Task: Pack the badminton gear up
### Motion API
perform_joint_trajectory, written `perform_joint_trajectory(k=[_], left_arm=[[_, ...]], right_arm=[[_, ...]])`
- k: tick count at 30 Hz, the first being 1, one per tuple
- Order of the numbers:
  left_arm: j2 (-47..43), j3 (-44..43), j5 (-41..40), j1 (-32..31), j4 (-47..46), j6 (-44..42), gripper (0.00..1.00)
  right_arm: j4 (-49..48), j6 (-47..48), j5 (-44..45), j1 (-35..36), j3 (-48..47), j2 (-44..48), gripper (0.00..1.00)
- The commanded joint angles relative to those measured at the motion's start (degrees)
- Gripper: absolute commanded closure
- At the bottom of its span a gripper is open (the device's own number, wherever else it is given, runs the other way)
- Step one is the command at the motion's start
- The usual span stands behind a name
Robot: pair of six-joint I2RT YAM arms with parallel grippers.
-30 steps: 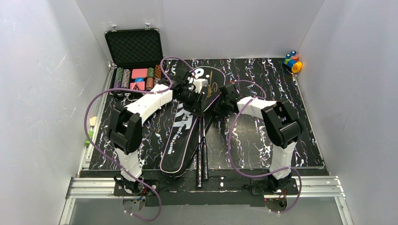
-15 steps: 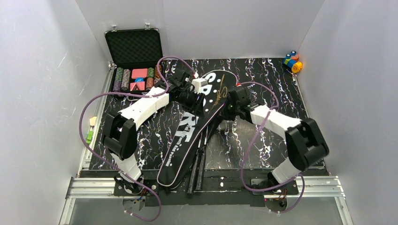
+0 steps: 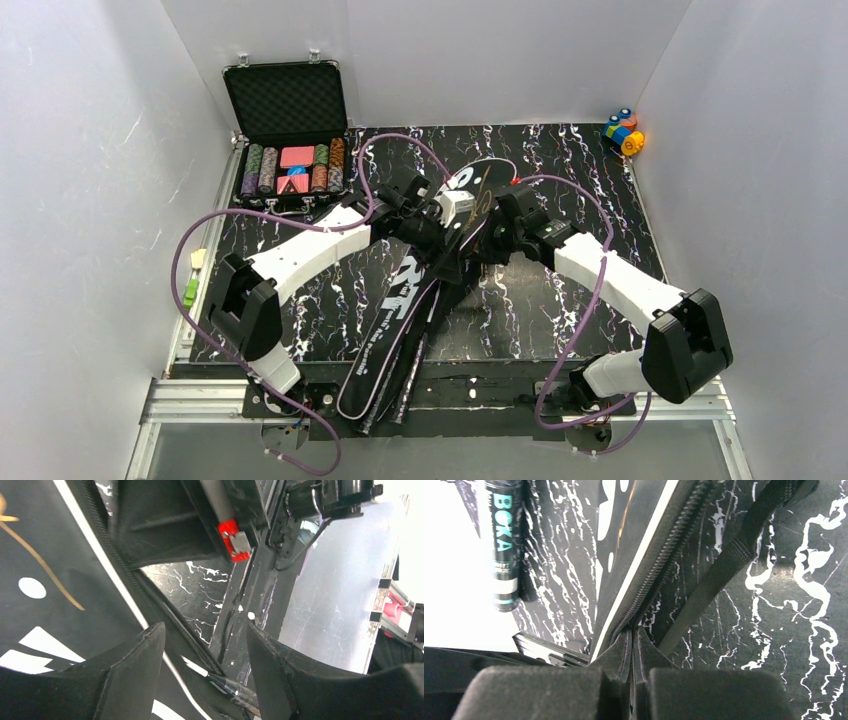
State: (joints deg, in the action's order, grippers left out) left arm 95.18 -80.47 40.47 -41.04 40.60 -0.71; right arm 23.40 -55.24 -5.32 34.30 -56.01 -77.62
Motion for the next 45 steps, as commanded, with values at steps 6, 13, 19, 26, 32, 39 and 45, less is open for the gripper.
perform_joint_trajectory(k=[6,13,19,26,32,39,45], left_arm=[[-6.6,4.67,-7.91,-3.58,-2.31,-4.86,0.42],[-8.33,-1.02,-14.14,-3.85,2.26,-7.42,0.46],[-11.21,-5.86,-11.39,-4.09,10.21,-7.31,0.59],[-13.68,-2.26,-13.83,-3.97,10.34,-9.15,0.49],[-11.2,3.14,-16.39,-2.83,1.2,-7.53,0.38],[-9.92,1.81,-6.21,-0.92,-0.95,-4.09,0.19],[-10.01,2.44,-3.03,0.73,-0.91,-5.72,0.14]], right_arm=[[3.68,-0.72,-2.12,0.29,-10.9,2.42,0.99],[6.28,0.01,-1.01,0.68,-12.37,3.08,0.99],[6.0,-0.17,-1.61,0.68,-12.11,2.23,0.99],[6.1,-0.2,-1.43,0.76,-12.27,2.39,0.99],[5.94,-0.81,-0.48,1.29,-12.72,3.25,0.99],[5.76,-1.25,-0.74,1.74,-13.48,3.09,0.99],[5.77,-1.1,-0.63,2.51,-14.45,3.09,0.99]])
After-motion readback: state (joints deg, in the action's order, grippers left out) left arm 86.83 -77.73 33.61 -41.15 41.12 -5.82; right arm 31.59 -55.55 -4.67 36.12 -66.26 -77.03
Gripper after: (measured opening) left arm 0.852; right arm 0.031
